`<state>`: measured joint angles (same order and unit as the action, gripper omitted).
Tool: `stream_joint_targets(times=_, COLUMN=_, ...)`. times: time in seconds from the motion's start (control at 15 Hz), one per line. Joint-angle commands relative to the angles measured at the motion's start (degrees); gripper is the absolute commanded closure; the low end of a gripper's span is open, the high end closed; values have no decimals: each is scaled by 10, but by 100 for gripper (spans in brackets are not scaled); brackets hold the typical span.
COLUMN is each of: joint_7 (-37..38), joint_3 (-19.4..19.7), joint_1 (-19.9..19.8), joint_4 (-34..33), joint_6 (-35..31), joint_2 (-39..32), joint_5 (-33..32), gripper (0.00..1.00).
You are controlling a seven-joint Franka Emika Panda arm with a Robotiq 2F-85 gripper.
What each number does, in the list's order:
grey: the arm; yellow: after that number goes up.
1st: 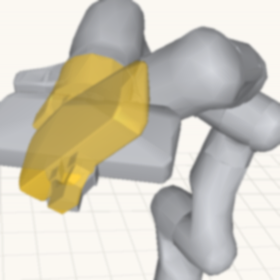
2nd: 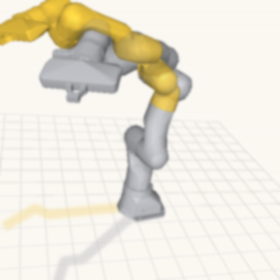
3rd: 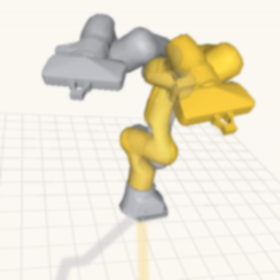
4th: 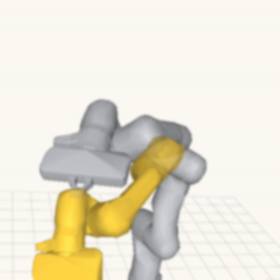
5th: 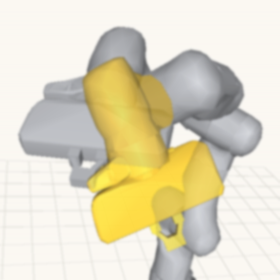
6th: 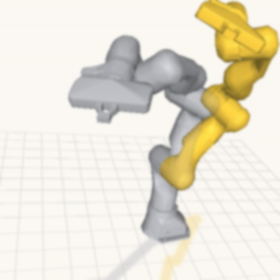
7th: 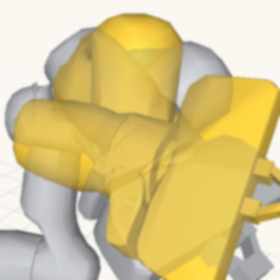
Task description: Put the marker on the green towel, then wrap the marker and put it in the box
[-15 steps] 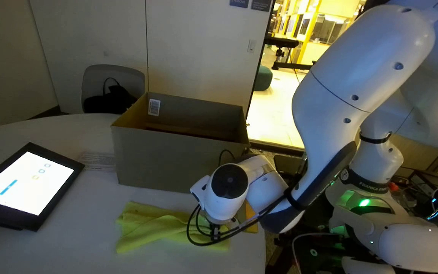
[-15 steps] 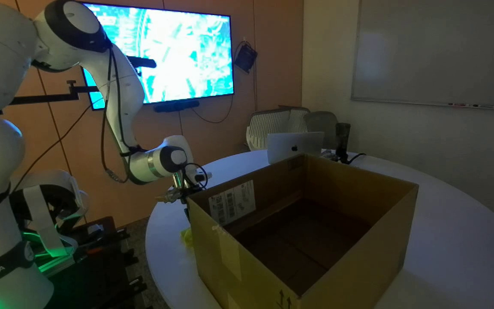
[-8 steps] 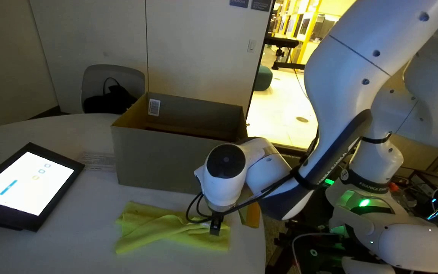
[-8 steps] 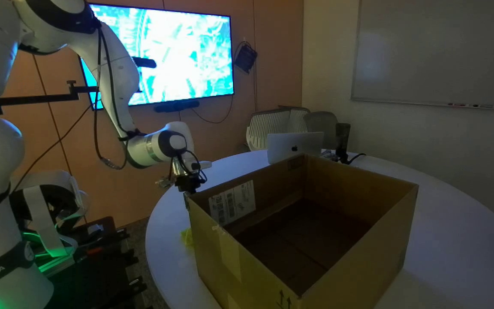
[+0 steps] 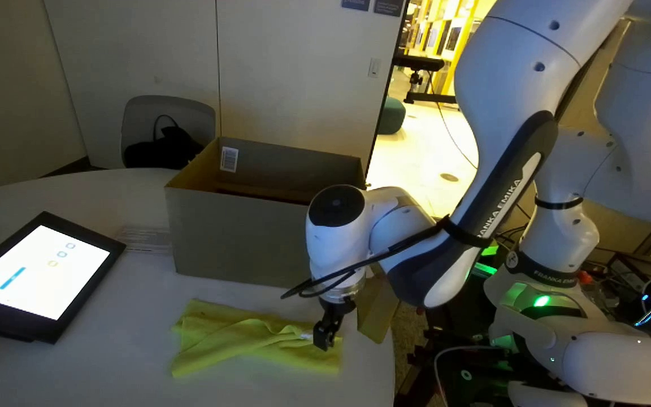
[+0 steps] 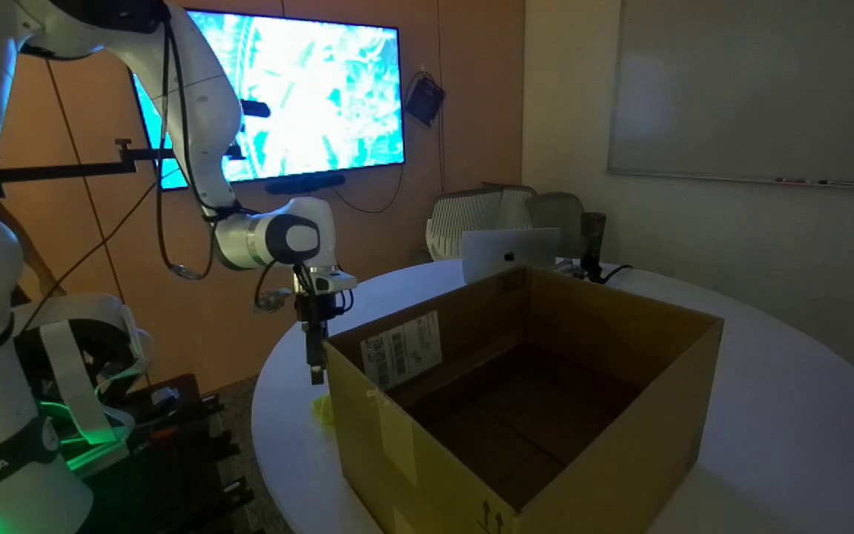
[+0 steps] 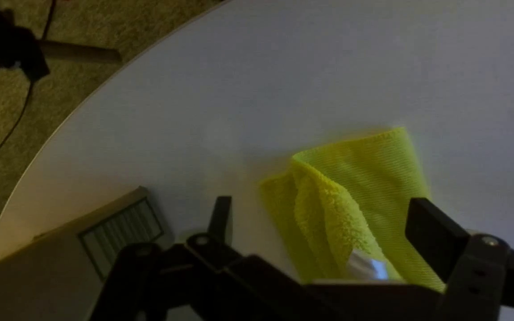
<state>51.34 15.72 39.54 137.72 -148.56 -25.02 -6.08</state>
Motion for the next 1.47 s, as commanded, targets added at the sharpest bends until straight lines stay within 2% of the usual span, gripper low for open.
stream_joint_targets(times=0.0, joint_7=42, joint_3=-73, joint_1=-77, joint_4=14, joint_6=-44, joint_2=11, joint_5=49, gripper=0)
stream_joint_targets(times=0.2, joint_7=79, joint_3=-111, joint_1=-120, joint_4=12, joint_6=-86, joint_2=-4, joint_5=86, gripper=0)
stream_joint_targets(times=0.4, joint_7=128, joint_3=-125, joint_1=-140, joint_4=23, joint_6=-142, joint_2=-22, joint_5=114, gripper=0)
stream_joint_targets(times=0.8, joint_7=204, joint_3=-106, joint_1=-121, joint_4=33, joint_6=-251, joint_2=-93, joint_5=145, gripper=0)
stream_joint_targets(times=1.07, joint_7=212, joint_3=-114, joint_1=-124, joint_4=28, joint_6=-281, joint_2=-139, joint_5=172, gripper=0)
stream_joint_targets(times=1.4, joint_7=210, joint_3=-126, joint_1=-127, joint_4=32, joint_6=-304, joint_2=-159, joint_5=215, gripper=0)
